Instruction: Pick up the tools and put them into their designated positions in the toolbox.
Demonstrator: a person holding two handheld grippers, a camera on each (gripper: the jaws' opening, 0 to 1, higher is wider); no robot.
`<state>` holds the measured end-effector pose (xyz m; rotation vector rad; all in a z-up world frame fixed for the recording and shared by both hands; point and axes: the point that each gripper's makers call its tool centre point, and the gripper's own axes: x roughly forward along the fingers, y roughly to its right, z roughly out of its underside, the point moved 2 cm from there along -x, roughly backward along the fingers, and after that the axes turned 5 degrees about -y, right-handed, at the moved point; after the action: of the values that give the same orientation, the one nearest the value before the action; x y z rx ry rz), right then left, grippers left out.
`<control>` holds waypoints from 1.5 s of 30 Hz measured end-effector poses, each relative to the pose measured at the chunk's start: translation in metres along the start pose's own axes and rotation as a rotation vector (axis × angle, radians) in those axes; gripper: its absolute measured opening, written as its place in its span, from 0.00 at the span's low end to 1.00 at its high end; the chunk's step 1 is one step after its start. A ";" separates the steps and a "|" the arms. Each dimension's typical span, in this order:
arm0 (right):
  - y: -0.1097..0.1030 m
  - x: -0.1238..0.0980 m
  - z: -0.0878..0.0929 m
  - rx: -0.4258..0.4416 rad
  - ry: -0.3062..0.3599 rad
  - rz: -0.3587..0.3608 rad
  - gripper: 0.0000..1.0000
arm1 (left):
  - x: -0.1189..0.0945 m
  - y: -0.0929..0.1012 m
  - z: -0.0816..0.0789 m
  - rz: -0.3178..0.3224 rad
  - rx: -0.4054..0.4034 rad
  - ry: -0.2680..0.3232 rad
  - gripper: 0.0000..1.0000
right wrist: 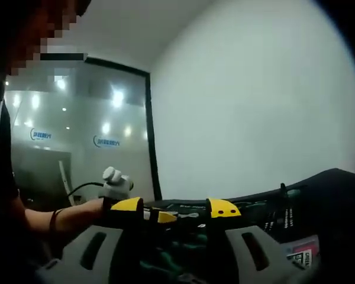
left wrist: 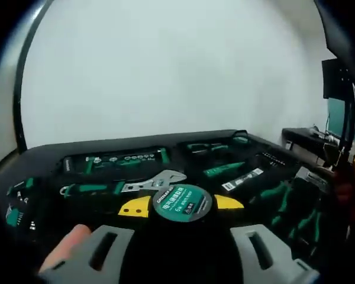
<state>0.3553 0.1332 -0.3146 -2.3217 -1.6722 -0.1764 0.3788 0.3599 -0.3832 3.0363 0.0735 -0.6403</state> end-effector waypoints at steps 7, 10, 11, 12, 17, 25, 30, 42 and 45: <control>0.000 0.001 0.001 0.004 -0.003 -0.007 0.39 | 0.012 0.006 0.003 0.020 0.008 -0.024 0.33; 0.000 0.001 0.001 0.004 -0.005 -0.009 0.39 | 0.012 0.005 0.003 0.010 0.029 -0.025 0.33; 0.000 0.001 0.001 0.005 -0.006 -0.009 0.39 | 0.013 0.004 0.003 0.011 0.021 -0.026 0.33; 0.000 0.001 0.002 0.005 -0.006 -0.010 0.39 | 0.014 0.005 0.003 0.016 0.028 -0.027 0.33; 0.000 0.001 0.002 0.006 -0.007 -0.011 0.39 | 0.012 0.007 0.003 0.033 0.026 -0.029 0.36; 0.002 0.000 0.001 0.015 -0.002 -0.009 0.39 | -0.021 -0.013 -0.023 0.012 -0.032 0.084 0.25; 0.001 0.001 0.001 0.014 -0.005 -0.013 0.39 | -0.007 -0.034 -0.020 -0.033 0.012 0.049 0.17; 0.003 0.002 0.002 0.018 -0.011 -0.011 0.39 | -0.006 0.005 0.000 0.060 0.105 -0.009 0.18; 0.002 0.003 0.003 0.016 -0.017 -0.014 0.39 | -0.005 -0.009 0.008 0.015 0.105 -0.040 0.17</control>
<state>0.3576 0.1361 -0.3174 -2.3067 -1.6925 -0.1457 0.3708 0.3680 -0.3885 3.1193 0.0162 -0.7267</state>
